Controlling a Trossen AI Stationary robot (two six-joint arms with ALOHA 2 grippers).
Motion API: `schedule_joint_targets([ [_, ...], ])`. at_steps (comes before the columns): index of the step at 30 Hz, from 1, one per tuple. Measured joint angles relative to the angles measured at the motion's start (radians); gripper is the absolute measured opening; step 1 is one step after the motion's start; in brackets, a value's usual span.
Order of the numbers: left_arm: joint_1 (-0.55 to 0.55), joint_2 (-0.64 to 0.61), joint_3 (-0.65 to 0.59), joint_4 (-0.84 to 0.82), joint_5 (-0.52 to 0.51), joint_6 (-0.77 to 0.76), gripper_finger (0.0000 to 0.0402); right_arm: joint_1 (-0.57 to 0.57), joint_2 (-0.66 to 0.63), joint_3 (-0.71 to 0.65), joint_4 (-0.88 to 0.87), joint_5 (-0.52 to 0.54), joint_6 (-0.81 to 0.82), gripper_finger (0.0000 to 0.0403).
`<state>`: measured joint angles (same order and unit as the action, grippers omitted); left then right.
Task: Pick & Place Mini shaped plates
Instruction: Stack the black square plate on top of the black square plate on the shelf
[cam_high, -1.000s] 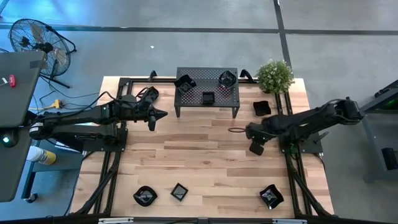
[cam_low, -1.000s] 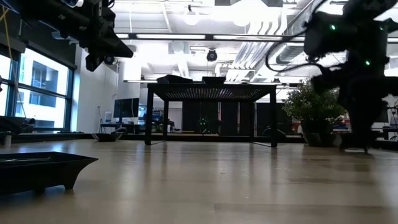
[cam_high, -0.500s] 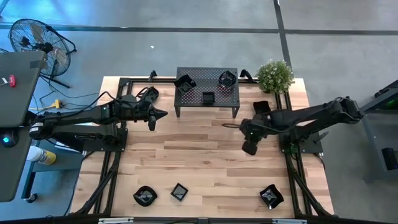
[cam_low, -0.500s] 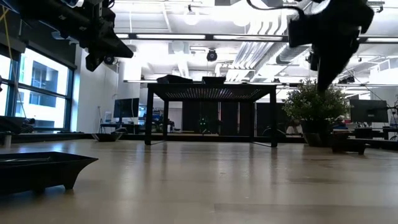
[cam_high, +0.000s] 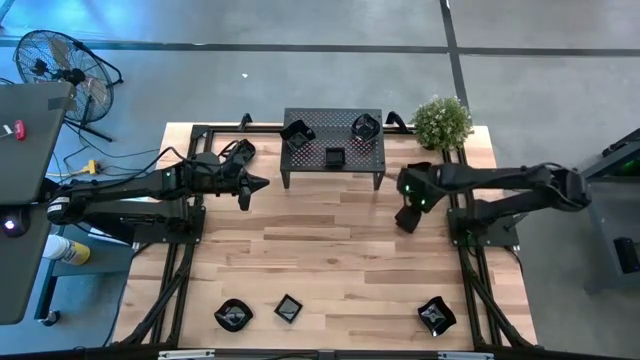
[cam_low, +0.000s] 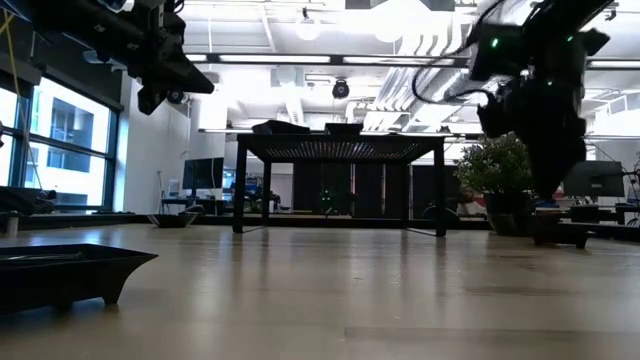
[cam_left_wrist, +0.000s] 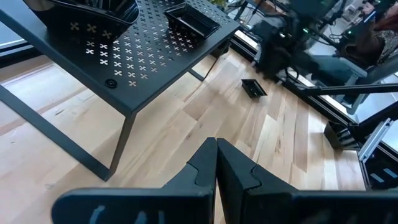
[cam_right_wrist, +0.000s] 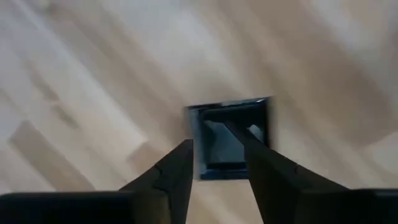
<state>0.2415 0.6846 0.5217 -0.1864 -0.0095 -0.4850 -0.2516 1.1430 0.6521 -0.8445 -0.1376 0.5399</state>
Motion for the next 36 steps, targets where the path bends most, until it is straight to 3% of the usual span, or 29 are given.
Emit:
schedule_joint_targets([
  [5,0.0,0.0,0.0,-0.005,0.008,0.002,0.0001,-0.153,0.038,-0.03,-0.035,-0.043,-0.204,0.0129],
  [9,0.0,0.0,0.0,-0.004,0.021,0.002,0.0001,-0.208,0.053,-0.048,0.016,-0.075,-0.258,0.0108],
  [17,0.0,0.0,0.0,-0.004,0.019,0.011,0.0001,-0.233,0.119,-0.047,0.031,-0.072,-0.276,0.008],
  [27,0.0,0.0,0.0,-0.004,0.018,0.027,0.0001,-0.233,0.258,-0.047,0.079,-0.134,-0.313,0.0091],
  [36,0.0,0.0,0.0,-0.004,0.017,0.033,0.0001,-0.233,0.268,-0.047,0.082,-0.188,-0.318,0.0007],
])
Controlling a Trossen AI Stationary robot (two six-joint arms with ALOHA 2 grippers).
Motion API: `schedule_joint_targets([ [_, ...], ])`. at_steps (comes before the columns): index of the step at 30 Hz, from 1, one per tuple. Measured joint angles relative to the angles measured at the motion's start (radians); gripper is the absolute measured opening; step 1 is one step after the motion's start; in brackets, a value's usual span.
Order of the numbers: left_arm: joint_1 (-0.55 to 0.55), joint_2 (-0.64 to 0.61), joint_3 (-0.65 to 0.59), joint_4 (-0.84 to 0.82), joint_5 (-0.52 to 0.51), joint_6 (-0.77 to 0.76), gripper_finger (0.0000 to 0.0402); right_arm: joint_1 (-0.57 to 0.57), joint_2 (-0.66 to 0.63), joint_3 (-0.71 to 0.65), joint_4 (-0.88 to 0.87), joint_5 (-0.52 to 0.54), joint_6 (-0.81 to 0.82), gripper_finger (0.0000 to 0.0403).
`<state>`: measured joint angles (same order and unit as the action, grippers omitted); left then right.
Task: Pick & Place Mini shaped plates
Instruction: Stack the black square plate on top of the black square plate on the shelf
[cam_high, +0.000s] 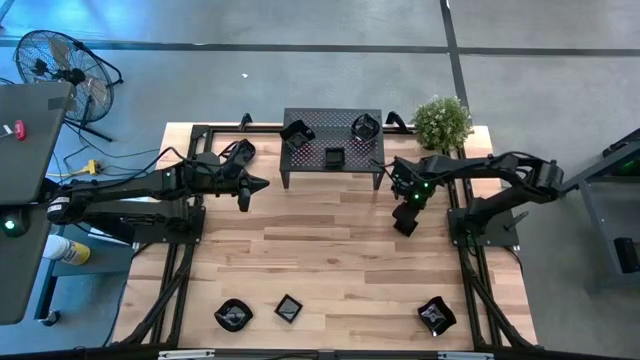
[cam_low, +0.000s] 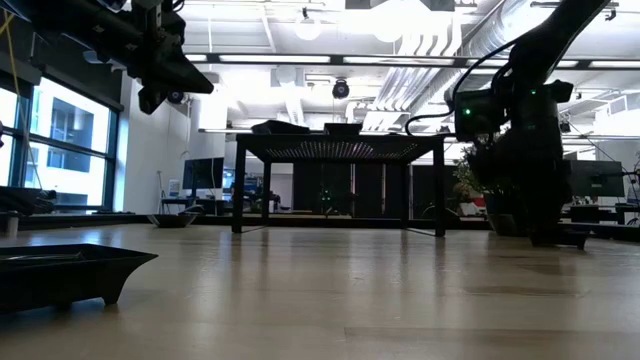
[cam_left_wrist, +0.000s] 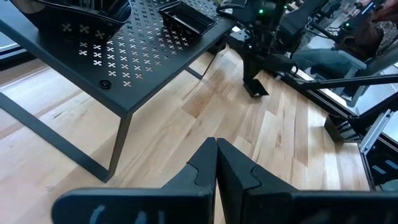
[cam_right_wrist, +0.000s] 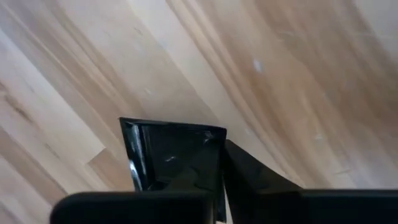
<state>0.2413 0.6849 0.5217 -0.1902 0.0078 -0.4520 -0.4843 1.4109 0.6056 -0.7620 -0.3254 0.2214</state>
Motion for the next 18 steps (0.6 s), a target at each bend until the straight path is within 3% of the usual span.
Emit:
schedule_joint_targets([
  [9,0.0,0.0,0.0,0.0,0.0,0.002,0.0001,0.0,-0.077,-0.001,-0.027,-0.06,0.078,0.0003],
  [18,0.0,0.0,0.0,0.0,0.0,0.002,0.0001,0.084,-0.329,0.073,-0.08,-0.1,0.415,0.0004],
])
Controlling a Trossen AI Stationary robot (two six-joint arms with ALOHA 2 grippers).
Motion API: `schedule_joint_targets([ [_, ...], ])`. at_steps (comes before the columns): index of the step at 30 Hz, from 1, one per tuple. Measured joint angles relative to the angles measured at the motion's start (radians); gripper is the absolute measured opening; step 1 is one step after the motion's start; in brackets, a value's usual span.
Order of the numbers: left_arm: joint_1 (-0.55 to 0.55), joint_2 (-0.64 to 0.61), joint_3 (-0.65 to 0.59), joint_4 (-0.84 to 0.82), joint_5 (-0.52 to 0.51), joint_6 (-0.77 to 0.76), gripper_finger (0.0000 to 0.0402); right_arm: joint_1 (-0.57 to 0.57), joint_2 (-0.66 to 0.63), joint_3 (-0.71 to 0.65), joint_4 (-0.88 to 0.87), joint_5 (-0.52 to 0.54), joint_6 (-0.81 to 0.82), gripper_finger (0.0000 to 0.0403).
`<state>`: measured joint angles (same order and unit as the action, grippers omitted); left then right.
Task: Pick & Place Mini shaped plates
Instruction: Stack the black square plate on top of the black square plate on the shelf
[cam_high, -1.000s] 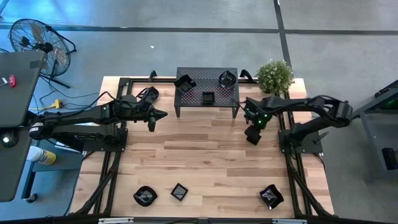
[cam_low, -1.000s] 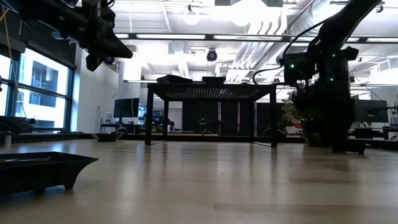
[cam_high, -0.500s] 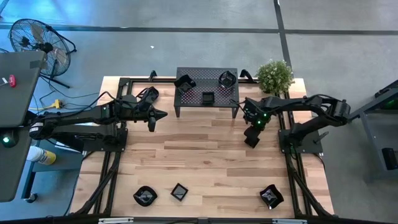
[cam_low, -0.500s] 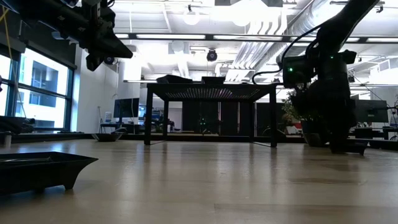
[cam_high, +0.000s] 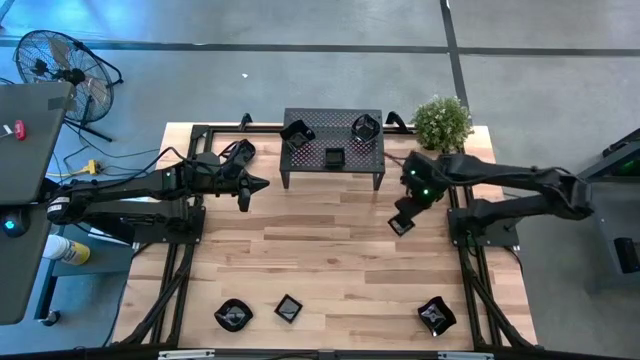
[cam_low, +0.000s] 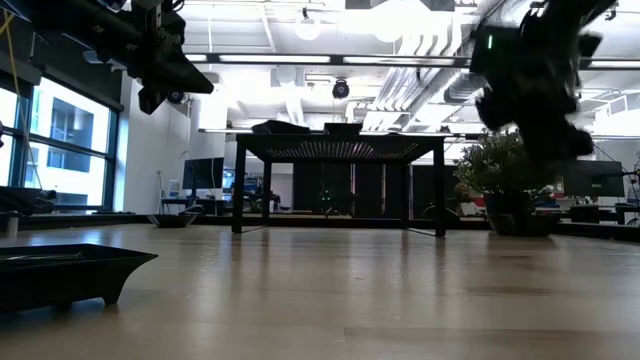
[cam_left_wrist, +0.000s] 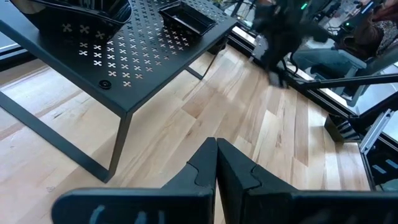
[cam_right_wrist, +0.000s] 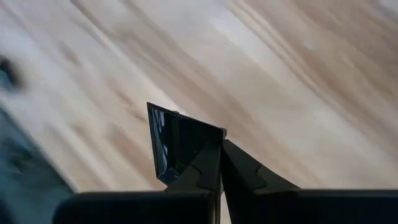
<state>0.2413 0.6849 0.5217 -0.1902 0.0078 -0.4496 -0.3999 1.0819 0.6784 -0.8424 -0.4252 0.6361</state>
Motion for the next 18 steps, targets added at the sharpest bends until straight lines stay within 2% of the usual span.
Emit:
schedule_joint_targets([
  [3,0.0,0.0,0.0,0.0,0.0,0.0,0.0001,0.054,-0.06,0.103,0.035,0.046,0.166,0.0002],
  [7,0.0,0.0,0.0,0.001,-0.003,0.0,0.0001,0.092,-0.04,0.286,0.097,0.199,0.361,0.0003],
  [10,0.0,0.0,0.0,0.001,-0.017,0.01,0.0001,0.087,0.042,0.405,0.159,0.295,0.458,0.0003],
  [13,0.0,0.0,0.0,0.001,-0.021,0.032,0.0001,0.063,0.157,0.503,0.207,0.34,0.486,0.0002],
  [18,0.0,0.0,0.0,0.001,-0.021,0.066,0.0001,-0.012,0.346,0.617,0.245,0.306,0.505,0.0001],
])
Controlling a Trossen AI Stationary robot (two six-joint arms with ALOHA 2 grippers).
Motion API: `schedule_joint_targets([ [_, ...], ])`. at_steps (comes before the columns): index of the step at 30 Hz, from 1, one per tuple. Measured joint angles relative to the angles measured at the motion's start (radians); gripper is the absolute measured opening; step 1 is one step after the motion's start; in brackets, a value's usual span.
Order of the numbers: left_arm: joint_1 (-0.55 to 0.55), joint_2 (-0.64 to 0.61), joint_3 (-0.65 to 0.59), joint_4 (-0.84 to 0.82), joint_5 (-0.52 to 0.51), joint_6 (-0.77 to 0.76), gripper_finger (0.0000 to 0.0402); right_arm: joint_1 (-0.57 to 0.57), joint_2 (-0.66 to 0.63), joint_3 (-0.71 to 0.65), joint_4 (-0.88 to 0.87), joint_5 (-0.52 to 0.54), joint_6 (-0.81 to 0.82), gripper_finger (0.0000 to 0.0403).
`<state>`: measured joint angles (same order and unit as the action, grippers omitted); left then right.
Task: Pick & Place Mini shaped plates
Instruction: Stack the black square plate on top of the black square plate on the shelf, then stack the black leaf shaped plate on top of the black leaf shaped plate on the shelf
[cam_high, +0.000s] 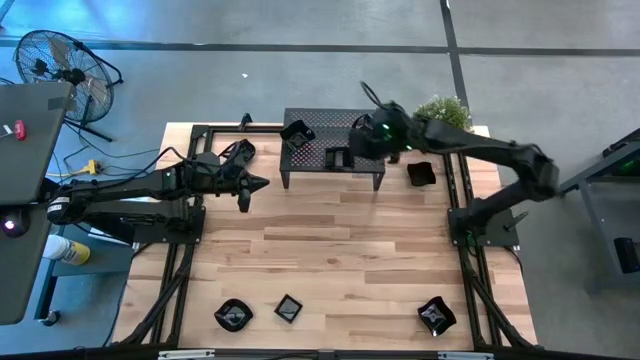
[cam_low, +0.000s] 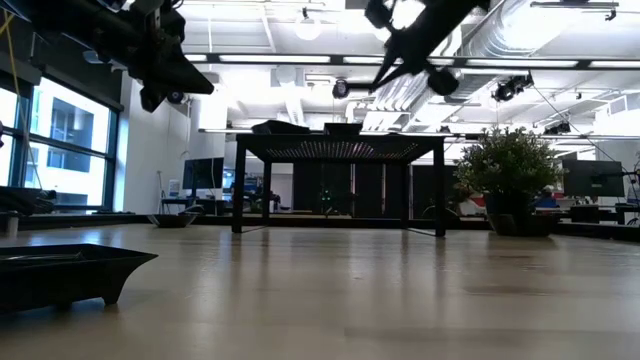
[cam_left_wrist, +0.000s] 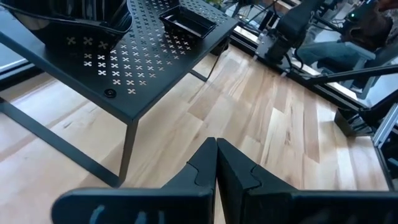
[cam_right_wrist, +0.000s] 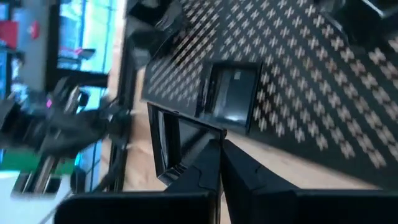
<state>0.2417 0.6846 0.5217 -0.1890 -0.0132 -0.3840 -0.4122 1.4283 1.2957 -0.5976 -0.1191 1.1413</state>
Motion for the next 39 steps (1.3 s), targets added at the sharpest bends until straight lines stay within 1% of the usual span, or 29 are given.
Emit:
schedule_joint_targets([
  [5,0.0,0.0,0.0,0.0,0.0,0.04,0.0001,-0.071,0.141,0.077,0.027,-0.092,0.001,0.0001],
  [7,0.0,0.0,0.0,0.0,0.0,0.042,0.0001,-0.084,0.181,0.101,0.022,-0.113,0.0,0.0001],
  [12,0.0,0.0,0.0,0.0,0.0,0.042,0.0001,-0.094,0.221,0.115,0.015,-0.127,0.003,0.0001],
  [18,0.0,0.0,0.0,0.0,0.0,0.043,0.0001,-0.099,0.222,0.115,0.003,-0.124,0.003,0.0007],
  [21,0.0,0.0,0.0,0.0,0.001,0.043,0.0001,-0.099,0.222,0.115,0.003,-0.122,-0.014,0.0016],
  [28,0.0,0.0,0.0,0.0,0.008,0.042,0.0001,-0.105,0.221,0.115,-0.001,-0.123,-0.051,0.0062],
  [34,0.0,0.0,0.0,-0.002,0.048,0.04,0.0001,-0.119,0.164,0.115,-0.015,-0.1,-0.142,0.0094],
  [37,0.0,0.0,0.001,-0.016,0.081,0.042,0.0001,-0.114,0.113,0.115,-0.065,-0.071,-0.208,0.0097],
  [39,0.0,-0.003,0.002,-0.03,0.124,0.051,0.0001,-0.091,0.079,0.115,-0.093,-0.05,-0.287,0.009],
])
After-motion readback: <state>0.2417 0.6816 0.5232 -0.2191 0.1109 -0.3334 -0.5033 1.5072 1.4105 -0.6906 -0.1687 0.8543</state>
